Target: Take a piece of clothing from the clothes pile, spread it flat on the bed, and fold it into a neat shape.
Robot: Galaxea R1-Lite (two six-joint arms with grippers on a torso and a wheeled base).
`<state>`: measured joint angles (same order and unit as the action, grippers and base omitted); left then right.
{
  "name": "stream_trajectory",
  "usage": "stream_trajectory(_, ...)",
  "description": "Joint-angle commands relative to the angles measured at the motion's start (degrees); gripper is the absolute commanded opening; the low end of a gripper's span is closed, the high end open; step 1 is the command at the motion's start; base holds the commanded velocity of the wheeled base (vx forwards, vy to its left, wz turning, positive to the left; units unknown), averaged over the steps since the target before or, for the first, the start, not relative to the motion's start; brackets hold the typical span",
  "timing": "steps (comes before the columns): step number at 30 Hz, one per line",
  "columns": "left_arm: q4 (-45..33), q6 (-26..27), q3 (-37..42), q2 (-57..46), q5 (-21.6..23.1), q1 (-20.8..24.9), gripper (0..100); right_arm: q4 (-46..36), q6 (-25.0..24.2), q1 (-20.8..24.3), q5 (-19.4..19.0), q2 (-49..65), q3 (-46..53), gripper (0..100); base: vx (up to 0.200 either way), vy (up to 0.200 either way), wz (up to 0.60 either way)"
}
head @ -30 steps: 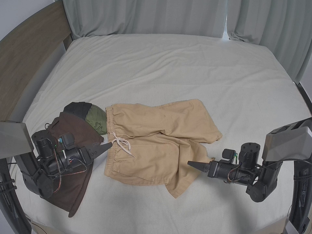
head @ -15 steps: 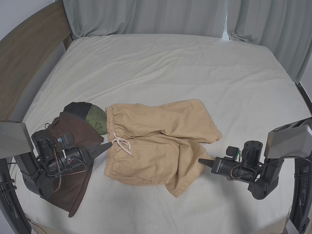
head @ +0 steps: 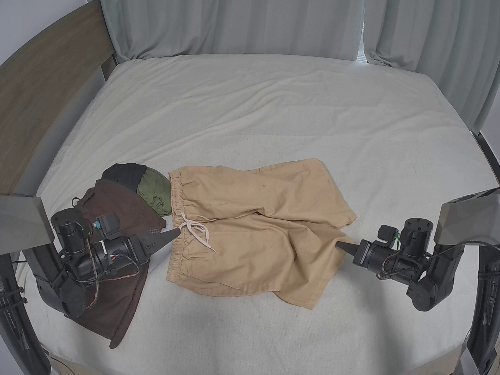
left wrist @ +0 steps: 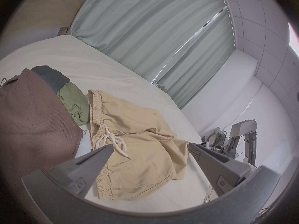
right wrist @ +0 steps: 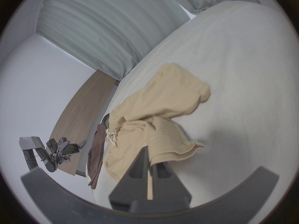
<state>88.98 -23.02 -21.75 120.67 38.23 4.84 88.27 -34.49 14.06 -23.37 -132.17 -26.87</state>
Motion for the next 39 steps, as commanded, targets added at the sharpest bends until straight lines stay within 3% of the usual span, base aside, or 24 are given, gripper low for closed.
stream_trajectory(1, 0.05, -0.01, 0.04, 0.17, 0.0, -0.01, 100, -0.12, 0.03, -1.84, -0.27, -0.19, -2.4, 0, 0.0, 0.0, 0.0)
stream_trajectory(14, 0.05, -0.01, 0.13, 1.05, 0.0, -0.18, 100, -0.21, 0.03, -5.97, -0.71, -3.18, -8.11, 0, 0.0, 0.0, 0.0)
stream_trajectory(25, 0.05, 0.52, 0.21, 2.28, 0.0, -0.36, 100, -0.03, -0.05, -5.44, -2.56, -4.68, -9.08, 0, 0.0, 0.0, 0.0)
stream_trajectory(26, 0.05, 0.52, 0.21, 2.28, 0.0, -0.36, 100, -0.03, -0.05, -5.44, -2.56, -4.68, -9.08, 100, 0.0, 0.0, 0.0)
stream_trajectory(33, 0.05, 1.83, 0.57, 2.9, 0.09, -0.62, 100, 0.06, 1.26, -5.18, -2.29, -2.74, -6.62, 100, 0.0, 0.0, 0.0)
stream_trajectory(39, 0.05, 1.83, 1.09, 2.81, 1.58, -0.8, 100, -0.03, 5.4, -5.44, -2.03, 1.92, 3.05, 100, 0.0, 0.0, 0.0)
